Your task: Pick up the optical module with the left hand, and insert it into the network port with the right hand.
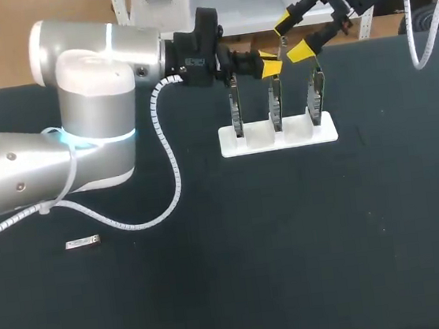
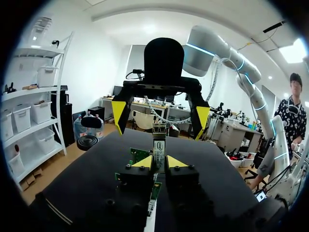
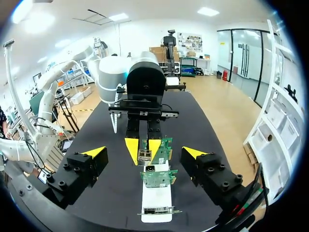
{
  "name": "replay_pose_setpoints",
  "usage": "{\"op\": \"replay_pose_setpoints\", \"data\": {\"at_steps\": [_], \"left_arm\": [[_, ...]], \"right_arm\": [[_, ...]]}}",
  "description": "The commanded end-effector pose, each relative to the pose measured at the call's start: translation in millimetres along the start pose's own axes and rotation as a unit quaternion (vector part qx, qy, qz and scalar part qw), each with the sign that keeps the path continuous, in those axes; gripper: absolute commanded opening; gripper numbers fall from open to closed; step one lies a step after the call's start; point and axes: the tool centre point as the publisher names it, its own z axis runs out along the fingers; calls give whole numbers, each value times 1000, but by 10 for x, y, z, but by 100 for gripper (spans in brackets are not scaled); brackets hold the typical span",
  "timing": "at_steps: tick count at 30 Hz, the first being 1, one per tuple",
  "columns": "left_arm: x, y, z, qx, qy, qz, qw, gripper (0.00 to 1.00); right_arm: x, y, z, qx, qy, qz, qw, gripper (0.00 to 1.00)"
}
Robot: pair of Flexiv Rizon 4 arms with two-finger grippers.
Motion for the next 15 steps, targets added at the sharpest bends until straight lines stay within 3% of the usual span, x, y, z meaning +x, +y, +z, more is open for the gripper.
{"op": "replay_pose_setpoints", "data": {"at_steps": [1, 15], "left_arm": [[2, 18, 7, 1, 0, 0, 1000, 0], [2, 18, 7, 1, 0, 0, 1000, 0]], "right_arm": [[0, -34, 10, -4, -2, -2, 1000, 100], [-8, -36, 56, -11, 1, -4, 1000, 100]]}}
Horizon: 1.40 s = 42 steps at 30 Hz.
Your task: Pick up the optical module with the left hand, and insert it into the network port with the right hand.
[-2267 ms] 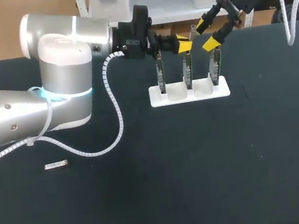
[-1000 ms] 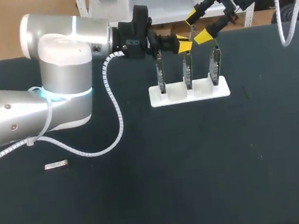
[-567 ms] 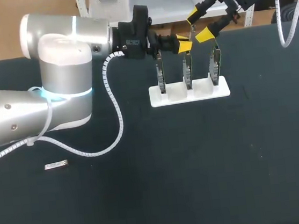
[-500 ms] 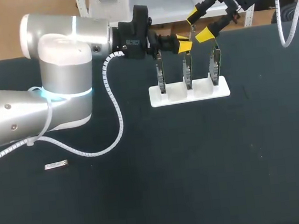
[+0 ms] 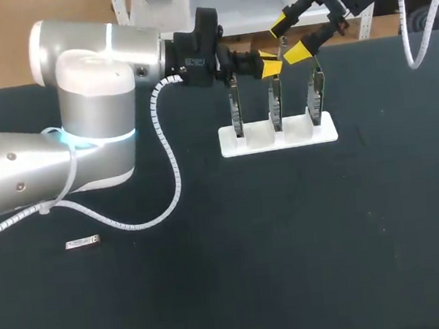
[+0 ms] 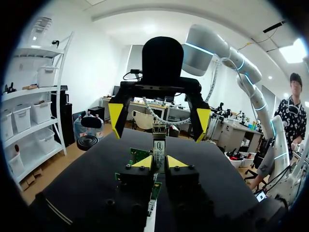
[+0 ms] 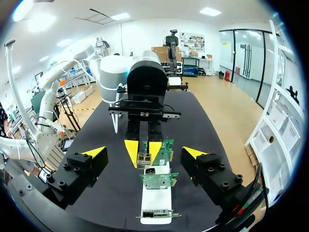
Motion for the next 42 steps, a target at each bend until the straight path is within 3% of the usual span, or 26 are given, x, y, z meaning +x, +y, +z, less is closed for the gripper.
{"op": "replay_pose_setpoints", "data": {"at_steps": [1, 7, 8, 9, 10, 11, 34, 35, 36, 42], "left_arm": [[2, 17, 7, 1, 0, 0, 1000, 0], [2, 17, 7, 1, 0, 0, 1000, 0], [2, 17, 7, 1, 0, 0, 1000, 0], [2, 17, 7, 1, 0, 0, 1000, 0], [2, 17, 7, 1, 0, 0, 1000, 0], [2, 17, 7, 1, 0, 0, 1000, 0], [2, 17, 7, 1, 0, 0, 1000, 0], [2, 17, 7, 1, 0, 0, 1000, 0], [2, 17, 7, 1, 0, 0, 1000, 0], [2, 17, 7, 1, 0, 0, 1000, 0]], "right_arm": [[7, -26, -2, -2, -1, 1, 1000, 100], [16, -31, -11, 2, 0, 1, 1000, 100], [18, -31, -12, 1, -1, -1, 1000, 82], [20, -31, -13, 1, -2, -1, 1000, 35], [22, -30, -14, 0, -2, -2, 1000, 0], [23, -30, -15, 0, -2, -3, 1000, 0], [46, -44, -56, 4, 2, 2, 1000, 0], [46, -43, -56, 5, 1, 2, 1000, 25], [46, -43, -57, 6, 2, 3, 1000, 100], [37, -39, -46, 3, 3, 0, 1000, 100]]}}
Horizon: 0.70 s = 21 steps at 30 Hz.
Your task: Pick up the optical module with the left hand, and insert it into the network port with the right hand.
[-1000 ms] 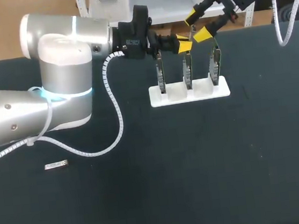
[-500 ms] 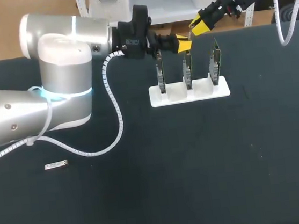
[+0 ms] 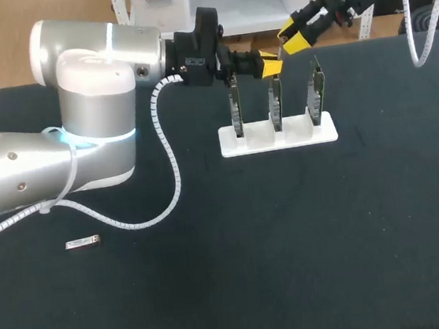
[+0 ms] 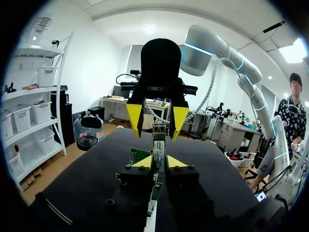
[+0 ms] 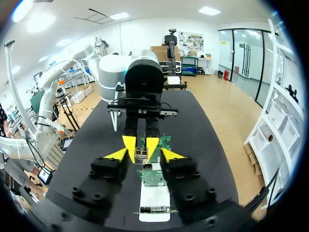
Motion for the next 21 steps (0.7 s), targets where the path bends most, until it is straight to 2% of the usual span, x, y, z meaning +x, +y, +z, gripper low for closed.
{"op": "replay_pose_setpoints", "data": {"at_steps": [1, 21], "left_arm": [[1, 9, 1, 1, 1, 0, 1000, 0], [1, 9, 1, 1, 1, 0, 1000, 0]], "right_arm": [[-9, -5, 8, -1, 0, -1, 1000, 100], [-56, 12, 50, 0, -1, -1, 1000, 100]]}}
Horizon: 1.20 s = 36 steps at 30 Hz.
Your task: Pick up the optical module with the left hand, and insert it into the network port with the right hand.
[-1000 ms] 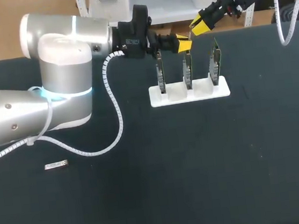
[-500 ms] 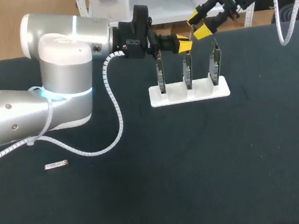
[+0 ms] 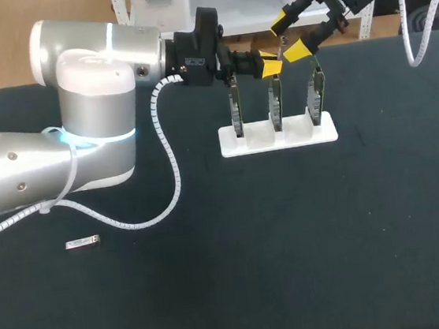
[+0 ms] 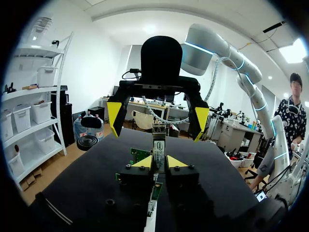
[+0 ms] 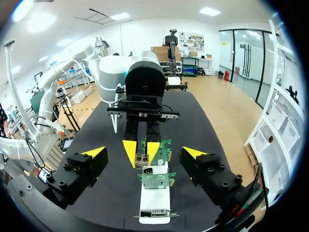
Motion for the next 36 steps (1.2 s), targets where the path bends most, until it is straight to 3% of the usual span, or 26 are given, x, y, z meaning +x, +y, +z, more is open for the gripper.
{"op": "replay_pose_setpoints", "data": {"at_steps": [1, 15, 16, 18, 36], "left_arm": [[1, 8, 2, 1, 1, 0, 1000, 0], [1, 8, 2, 1, 1, 0, 1000, 0], [1, 8, 2, 1, 1, 0, 1000, 0], [1, 8, 2, 1, 1, 0, 1000, 0], [1, 8, 2, 1, 1, 0, 1000, 0]], "right_arm": [[-4, 8, 8, 1, 1, 1, 1000, 100], [-6, -19, 22, -1, 3, 1, 1000, 100], [-7, -22, 23, -2, 3, 0, 1000, 43], [-8, -25, 23, -2, 3, 0, 1000, 0], [2, -42, 1, 4, 8, 2, 1000, 0]]}}
